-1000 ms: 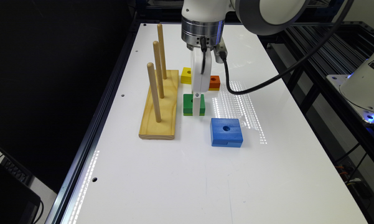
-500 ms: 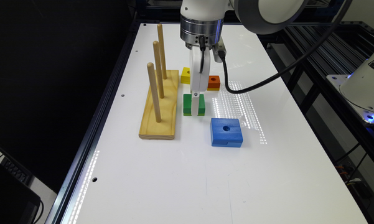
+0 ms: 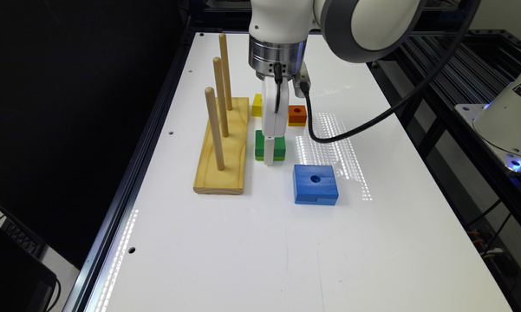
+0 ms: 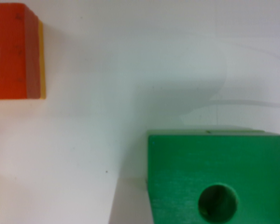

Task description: Pick up green block.

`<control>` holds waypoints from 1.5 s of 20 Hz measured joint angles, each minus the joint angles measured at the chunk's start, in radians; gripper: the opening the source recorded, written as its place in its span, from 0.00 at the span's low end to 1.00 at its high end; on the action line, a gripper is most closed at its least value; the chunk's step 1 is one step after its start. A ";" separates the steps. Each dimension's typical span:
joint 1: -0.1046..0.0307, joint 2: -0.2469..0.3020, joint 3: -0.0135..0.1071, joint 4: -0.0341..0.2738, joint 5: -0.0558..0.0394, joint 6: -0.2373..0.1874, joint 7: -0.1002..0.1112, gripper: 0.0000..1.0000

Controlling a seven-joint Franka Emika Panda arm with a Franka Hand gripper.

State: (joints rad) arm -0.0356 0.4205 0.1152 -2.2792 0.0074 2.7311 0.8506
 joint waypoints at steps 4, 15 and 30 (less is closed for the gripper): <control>0.000 0.000 0.000 0.000 0.0000 0.000 0.000 0.00; 0.000 -0.025 0.000 -0.002 0.0000 -0.022 0.000 0.00; 0.000 -0.171 0.001 -0.002 0.0000 -0.169 0.000 0.00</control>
State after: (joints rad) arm -0.0359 0.2500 0.1164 -2.2816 0.0074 2.5623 0.8506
